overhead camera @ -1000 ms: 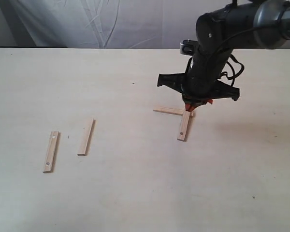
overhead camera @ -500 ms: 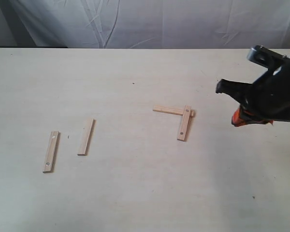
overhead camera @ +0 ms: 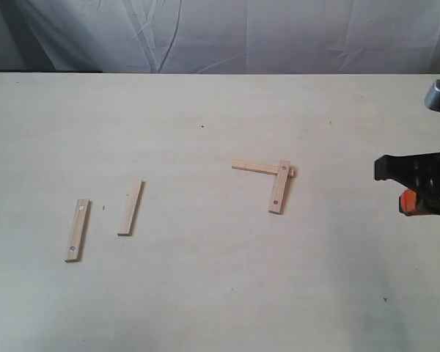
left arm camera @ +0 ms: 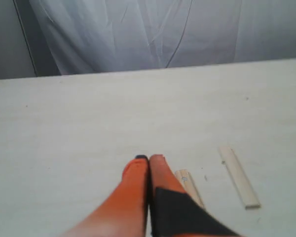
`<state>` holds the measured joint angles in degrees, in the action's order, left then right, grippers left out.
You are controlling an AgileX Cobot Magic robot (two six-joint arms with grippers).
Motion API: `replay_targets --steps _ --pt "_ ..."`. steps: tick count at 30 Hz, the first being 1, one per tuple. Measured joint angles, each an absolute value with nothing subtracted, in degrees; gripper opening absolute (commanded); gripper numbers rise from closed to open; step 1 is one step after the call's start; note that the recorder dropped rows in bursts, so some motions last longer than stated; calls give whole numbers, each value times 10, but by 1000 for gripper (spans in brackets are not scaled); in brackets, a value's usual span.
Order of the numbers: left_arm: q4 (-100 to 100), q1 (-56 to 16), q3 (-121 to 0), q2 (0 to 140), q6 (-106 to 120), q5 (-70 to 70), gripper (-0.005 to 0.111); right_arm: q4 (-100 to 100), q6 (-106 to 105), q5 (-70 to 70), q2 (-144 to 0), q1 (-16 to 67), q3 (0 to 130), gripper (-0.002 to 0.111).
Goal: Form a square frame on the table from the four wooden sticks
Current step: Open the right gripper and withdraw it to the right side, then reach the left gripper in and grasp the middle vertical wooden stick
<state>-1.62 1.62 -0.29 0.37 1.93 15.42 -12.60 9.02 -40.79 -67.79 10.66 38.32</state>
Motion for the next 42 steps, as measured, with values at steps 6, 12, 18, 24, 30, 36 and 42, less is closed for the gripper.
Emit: replay_targets --steps 6,12,18,24,30,36,42 --pt "-46 16 -3 4 19 25 0 -103 90 -441 -623 107 382 0" --pt "-63 16 -3 3 15 -55 0 -100 90 -447 -586 107 382 0" --pt "-97 16 -72 18 15 -22 0 -99 89 -449 -576 107 382 0" --pt "-84 16 -272 211 15 192 0 -97 89 -447 -576 107 382 0" --pt "-67 16 -406 462 16 339 0 -97 89 -447 -576 107 382 0" --pt "-98 16 -421 635 17 355 0 -97 89 -447 -576 107 382 0" --pt "-142 -49 -465 773 12 376 0 -97 89 -445 -576 107 382 0"
